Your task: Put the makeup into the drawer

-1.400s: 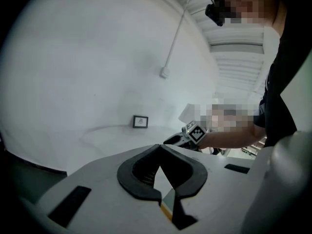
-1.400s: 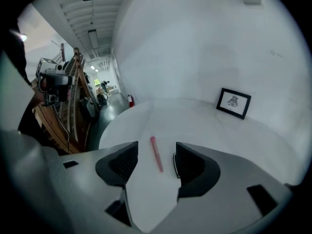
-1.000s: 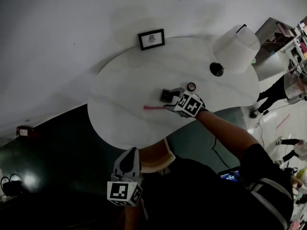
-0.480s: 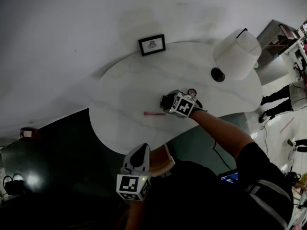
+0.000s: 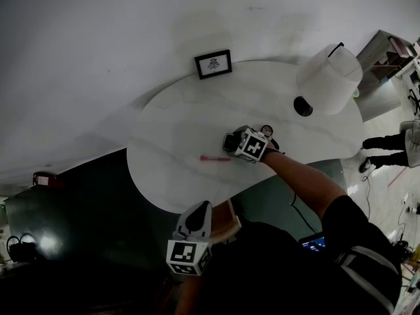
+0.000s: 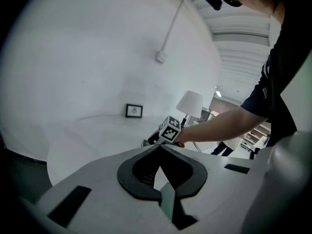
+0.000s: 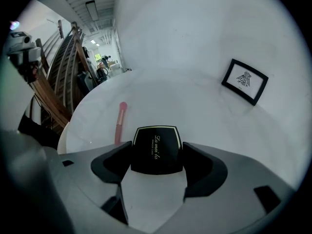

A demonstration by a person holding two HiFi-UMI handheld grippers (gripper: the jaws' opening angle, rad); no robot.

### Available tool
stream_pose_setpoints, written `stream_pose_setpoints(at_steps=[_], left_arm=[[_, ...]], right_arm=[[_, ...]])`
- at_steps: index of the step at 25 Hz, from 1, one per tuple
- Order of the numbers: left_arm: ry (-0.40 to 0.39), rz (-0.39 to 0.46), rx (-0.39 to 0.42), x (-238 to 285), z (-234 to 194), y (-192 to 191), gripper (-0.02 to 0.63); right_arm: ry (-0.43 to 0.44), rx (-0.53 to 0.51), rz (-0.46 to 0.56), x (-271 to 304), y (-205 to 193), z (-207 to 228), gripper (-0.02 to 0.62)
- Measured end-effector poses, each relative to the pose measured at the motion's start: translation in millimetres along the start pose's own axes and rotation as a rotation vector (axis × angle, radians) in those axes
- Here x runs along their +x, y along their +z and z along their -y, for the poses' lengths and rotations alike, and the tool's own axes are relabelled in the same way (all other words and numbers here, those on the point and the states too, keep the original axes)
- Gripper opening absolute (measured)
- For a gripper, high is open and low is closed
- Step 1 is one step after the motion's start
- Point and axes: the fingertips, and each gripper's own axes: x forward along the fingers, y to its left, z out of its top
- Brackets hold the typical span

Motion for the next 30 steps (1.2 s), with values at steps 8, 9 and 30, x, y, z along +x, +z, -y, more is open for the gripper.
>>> stream_pose_setpoints(at_steps=[8, 9, 30], left_arm=[[0.018, -0.007, -0.019, -14, -1, 2, 0.011], [0.020, -0.005, -0.020, -17, -2, 2, 0.011], [0.043, 0.045, -0.058, -107, -62, -23, 0.011]], right_arm=[[-0.023, -0.002, -0.008, -16, 0, 0, 0.278], [-0.028, -0.001, 0.002, -19, 2, 0, 0.278], [0.087, -0.074, 0.084, -27, 49, -191, 0.278]])
